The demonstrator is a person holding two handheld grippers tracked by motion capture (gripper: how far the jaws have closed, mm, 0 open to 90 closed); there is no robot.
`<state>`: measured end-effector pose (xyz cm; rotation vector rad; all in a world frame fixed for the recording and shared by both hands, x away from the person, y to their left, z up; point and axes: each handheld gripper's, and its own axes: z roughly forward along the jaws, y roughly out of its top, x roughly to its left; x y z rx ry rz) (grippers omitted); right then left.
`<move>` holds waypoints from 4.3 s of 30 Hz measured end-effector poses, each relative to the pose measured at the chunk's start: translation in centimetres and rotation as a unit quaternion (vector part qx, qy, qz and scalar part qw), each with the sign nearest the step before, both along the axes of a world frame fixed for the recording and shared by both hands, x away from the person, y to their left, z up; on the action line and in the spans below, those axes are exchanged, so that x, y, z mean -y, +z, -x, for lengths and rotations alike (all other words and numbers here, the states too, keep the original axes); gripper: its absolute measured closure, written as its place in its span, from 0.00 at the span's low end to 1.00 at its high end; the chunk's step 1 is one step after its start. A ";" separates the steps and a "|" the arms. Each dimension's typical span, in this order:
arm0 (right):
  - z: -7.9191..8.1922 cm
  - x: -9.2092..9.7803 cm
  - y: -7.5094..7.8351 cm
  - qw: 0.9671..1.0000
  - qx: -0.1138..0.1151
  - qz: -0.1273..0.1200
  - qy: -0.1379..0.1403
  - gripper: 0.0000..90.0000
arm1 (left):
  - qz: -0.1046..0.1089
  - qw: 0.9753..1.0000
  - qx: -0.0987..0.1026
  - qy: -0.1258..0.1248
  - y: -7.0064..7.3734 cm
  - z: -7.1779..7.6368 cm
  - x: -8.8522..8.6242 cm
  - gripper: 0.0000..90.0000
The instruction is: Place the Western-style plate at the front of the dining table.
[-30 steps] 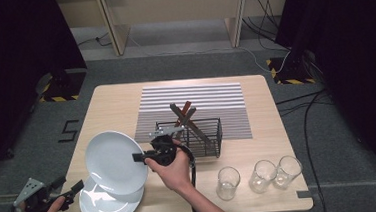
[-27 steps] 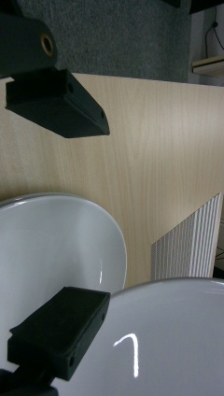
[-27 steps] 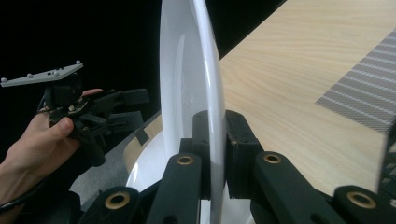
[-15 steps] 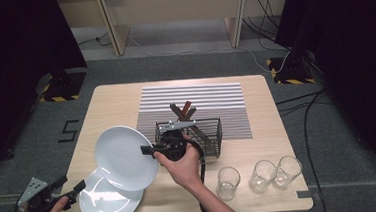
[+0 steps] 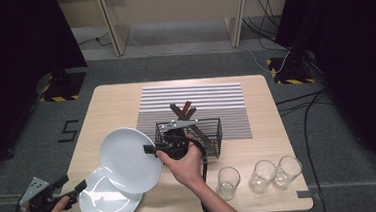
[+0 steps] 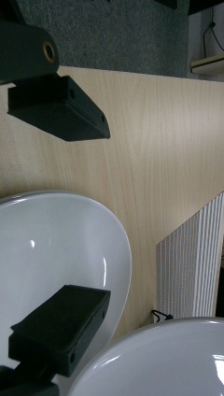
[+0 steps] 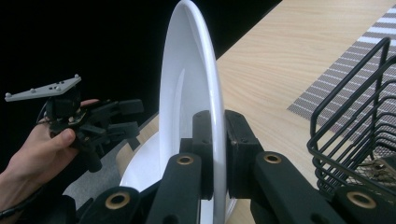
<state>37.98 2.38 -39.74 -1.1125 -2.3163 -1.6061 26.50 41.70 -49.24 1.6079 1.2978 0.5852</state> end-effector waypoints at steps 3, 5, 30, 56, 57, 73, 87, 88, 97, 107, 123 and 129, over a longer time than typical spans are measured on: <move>0.1 0.2 0.4 1.000 0.006 -0.001 -0.002 0.94 | 0.000 1.000 0.001 0.001 0.0 0.0 0.0 0.20; 0.1 0.4 0.7 1.000 0.012 -0.003 -0.003 0.94 | 0.000 1.000 0.002 0.001 0.1 0.0 0.0 0.20; -0.2 3.5 3.1 0.998 0.034 -0.028 -0.036 0.94 | -0.006 1.000 0.004 -0.002 0.1 -0.1 0.3 0.20; -0.7 5.6 4.5 0.996 0.041 -0.048 -0.058 0.94 | -0.010 1.000 0.004 -0.002 0.1 -0.1 0.3 0.21; -0.7 5.7 4.5 0.996 0.040 -0.049 -0.060 0.94 | -0.010 1.000 0.005 -0.002 0.1 -0.1 0.3 0.21; -1.1 6.7 5.0 0.995 0.038 -0.062 -0.074 0.94 | -0.012 1.000 0.007 0.002 0.2 0.0 0.3 0.21; -1.2 7.6 5.5 0.993 0.038 -0.074 -0.083 0.94 | -0.013 1.000 0.007 0.001 0.2 -0.1 0.3 0.22; -1.3 7.6 5.5 0.993 0.038 -0.075 -0.083 0.94 | -0.013 1.000 0.007 0.001 0.2 -0.1 0.3 0.22; -1.4 8.1 5.7 0.992 0.036 -0.083 -0.088 0.94 | -0.013 1.000 0.007 0.002 0.2 -0.1 0.3 0.22; -1.6 8.8 6.1 0.991 0.038 -0.086 -0.095 0.94 | -0.013 1.000 0.008 0.003 0.2 -0.1 0.4 0.22; -2.0 10.2 6.7 0.989 0.042 -0.093 -0.108 0.94 | -0.014 1.000 0.009 0.002 0.3 -0.1 0.5 0.22; -2.1 10.7 7.0 0.988 0.043 -0.094 -0.114 0.95 | -0.014 1.000 0.009 0.001 0.3 -0.1 0.5 0.22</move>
